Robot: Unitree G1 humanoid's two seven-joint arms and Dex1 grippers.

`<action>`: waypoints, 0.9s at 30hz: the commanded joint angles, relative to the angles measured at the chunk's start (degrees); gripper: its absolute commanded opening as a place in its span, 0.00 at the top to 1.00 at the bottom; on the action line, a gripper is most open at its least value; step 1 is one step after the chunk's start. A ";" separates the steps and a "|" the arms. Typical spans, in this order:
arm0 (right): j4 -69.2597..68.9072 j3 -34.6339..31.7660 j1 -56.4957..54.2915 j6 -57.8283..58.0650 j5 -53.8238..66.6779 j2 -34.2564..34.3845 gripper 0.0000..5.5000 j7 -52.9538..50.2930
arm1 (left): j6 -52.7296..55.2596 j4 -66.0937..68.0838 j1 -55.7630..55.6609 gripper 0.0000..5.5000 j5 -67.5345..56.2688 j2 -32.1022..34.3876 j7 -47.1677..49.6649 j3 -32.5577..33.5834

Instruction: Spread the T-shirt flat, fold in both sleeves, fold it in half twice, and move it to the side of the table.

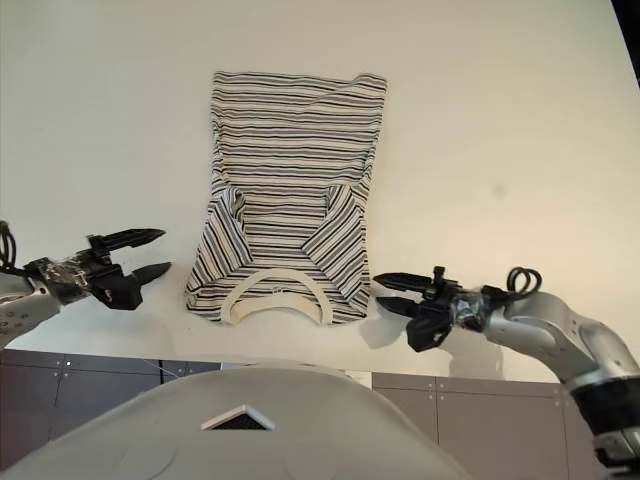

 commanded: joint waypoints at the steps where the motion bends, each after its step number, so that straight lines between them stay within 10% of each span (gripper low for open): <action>1: -0.07 2.34 -2.60 2.11 1.03 1.24 0.59 4.03 | 0.20 -2.69 3.31 0.39 0.14 0.38 -6.42 -6.22; 14: -1.30 6.45 -3.61 2.08 2.10 4.05 0.59 7.73 | -7.11 4.58 -1.81 0.39 3.95 0.29 -6.14 -12.07; 20: 0.93 7.31 -5.18 1.27 0.86 5.77 0.59 7.14 | -11.01 6.73 -2.72 0.60 8.57 1.15 -5.62 -14.71; 27: 3.35 7.31 -5.85 -0.62 -0.84 6.04 0.86 6.38 | -12.35 9.17 -4.79 0.88 11.01 0.59 -4.14 -15.70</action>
